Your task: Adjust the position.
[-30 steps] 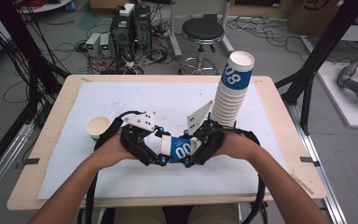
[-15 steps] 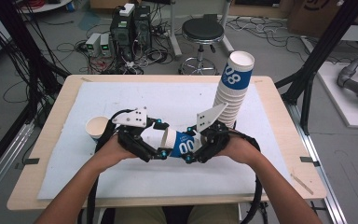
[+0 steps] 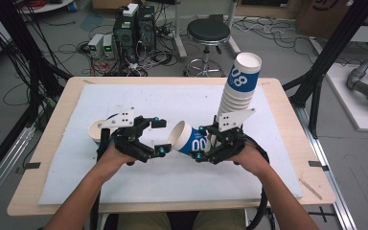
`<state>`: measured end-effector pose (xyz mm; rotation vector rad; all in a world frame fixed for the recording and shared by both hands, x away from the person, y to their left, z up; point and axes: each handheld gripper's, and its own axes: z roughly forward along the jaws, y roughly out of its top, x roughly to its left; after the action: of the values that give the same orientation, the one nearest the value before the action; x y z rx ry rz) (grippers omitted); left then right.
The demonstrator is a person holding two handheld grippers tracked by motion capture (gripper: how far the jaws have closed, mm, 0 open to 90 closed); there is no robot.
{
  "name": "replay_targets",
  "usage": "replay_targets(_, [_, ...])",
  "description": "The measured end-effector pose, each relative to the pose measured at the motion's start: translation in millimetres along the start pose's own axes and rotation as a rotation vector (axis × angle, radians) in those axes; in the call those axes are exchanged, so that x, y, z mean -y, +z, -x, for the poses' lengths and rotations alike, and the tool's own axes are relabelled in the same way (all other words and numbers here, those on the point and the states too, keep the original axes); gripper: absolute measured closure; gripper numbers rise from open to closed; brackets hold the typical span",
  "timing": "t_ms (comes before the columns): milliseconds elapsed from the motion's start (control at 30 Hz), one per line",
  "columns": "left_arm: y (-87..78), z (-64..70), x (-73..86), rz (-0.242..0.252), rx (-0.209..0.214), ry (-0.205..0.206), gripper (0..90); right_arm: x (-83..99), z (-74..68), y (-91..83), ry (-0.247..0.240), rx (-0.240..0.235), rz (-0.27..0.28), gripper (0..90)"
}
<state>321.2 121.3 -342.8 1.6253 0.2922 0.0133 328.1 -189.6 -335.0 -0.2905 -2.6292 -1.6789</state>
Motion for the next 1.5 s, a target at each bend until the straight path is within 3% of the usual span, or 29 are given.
replay_targets(133, [3.8,0.2,3.0,-0.004,0.005,-0.009,10.9,4.7,0.8,-2.0,0.013,-0.006,0.069,27.1])
replay_targets(433, [15.9,2.6,4.9,0.02,0.039,-0.036,10.9,12.8,-2.8,4.8,0.026,-0.024,0.161,27.1])
replay_targets(733, [18.9,2.0,3.6,0.04,0.05,-0.055,11.3,16.9,-6.4,14.6,0.035,-0.045,0.185,27.0])
replay_targets(833, [17.9,1.7,3.2,0.03,0.056,-0.056,16.6,18.7,-5.2,15.8,0.045,-0.048,0.193,27.1])
replay_targets(1167, [16.2,3.3,-3.2,-0.061,0.061,-0.035,19.4,18.6,-7.9,18.8,0.05,-0.052,0.139,26.9])
replay_targets(1267, [15.8,5.1,-8.4,-0.111,0.057,-0.012,19.4,16.5,-9.4,18.5,0.027,-0.034,0.102,19.7])
replay_targets(1500, [18.1,7.5,-17.9,-0.215,0.044,0.032,19.4,10.7,-10.5,17.3,0.007,-0.028,0.032,19.1])
